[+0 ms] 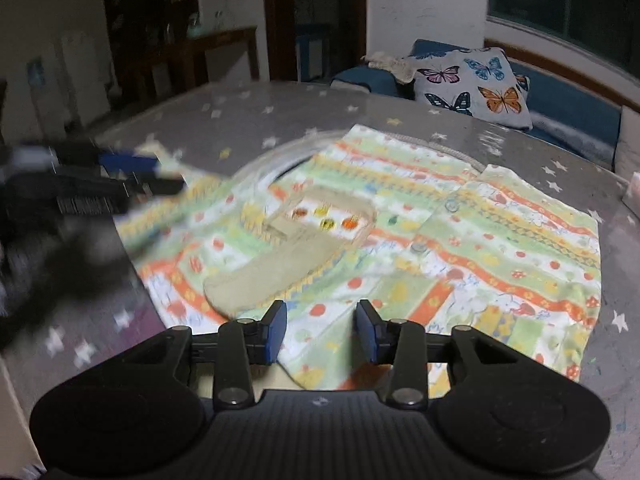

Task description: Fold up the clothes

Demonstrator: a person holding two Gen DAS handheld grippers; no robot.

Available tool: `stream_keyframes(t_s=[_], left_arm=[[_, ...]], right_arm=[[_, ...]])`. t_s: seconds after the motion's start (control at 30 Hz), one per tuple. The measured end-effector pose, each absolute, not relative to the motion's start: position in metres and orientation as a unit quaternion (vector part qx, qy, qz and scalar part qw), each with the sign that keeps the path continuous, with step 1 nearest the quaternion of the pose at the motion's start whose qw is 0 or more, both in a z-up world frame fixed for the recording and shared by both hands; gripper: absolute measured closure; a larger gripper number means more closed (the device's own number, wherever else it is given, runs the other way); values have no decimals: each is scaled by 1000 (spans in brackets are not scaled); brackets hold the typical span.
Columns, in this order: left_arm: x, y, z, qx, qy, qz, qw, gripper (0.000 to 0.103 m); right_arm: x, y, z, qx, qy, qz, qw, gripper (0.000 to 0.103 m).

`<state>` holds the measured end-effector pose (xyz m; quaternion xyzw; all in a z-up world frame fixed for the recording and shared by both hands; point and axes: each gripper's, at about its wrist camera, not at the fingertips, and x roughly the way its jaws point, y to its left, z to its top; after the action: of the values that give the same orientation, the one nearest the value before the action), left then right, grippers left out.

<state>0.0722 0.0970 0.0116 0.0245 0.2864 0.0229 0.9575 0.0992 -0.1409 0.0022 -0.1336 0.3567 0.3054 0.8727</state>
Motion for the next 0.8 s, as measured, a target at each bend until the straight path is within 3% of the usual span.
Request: stream_keyframes(t_s=[0.3,0.53,0.67,0.73,0.8], left_arm=[[58,172,3,-45,290,163,942,51],[59,206,-4,-78,298,216,927,50],[60,214,-7,-96,299,220,924,52],[61,219,-8,-105,299,222,922,54],[62,221,-9,-109,299,224,921,66]], right_arm=[[94,-130,4,-148,348,321,868,65],[95,-132,8,-134,349,322,870,53],[95,-134,9,-130,349,320,871,51],[95,-134,10,-127,349,319,872,51],[95,-135,11,-125,349,319,872,51]])
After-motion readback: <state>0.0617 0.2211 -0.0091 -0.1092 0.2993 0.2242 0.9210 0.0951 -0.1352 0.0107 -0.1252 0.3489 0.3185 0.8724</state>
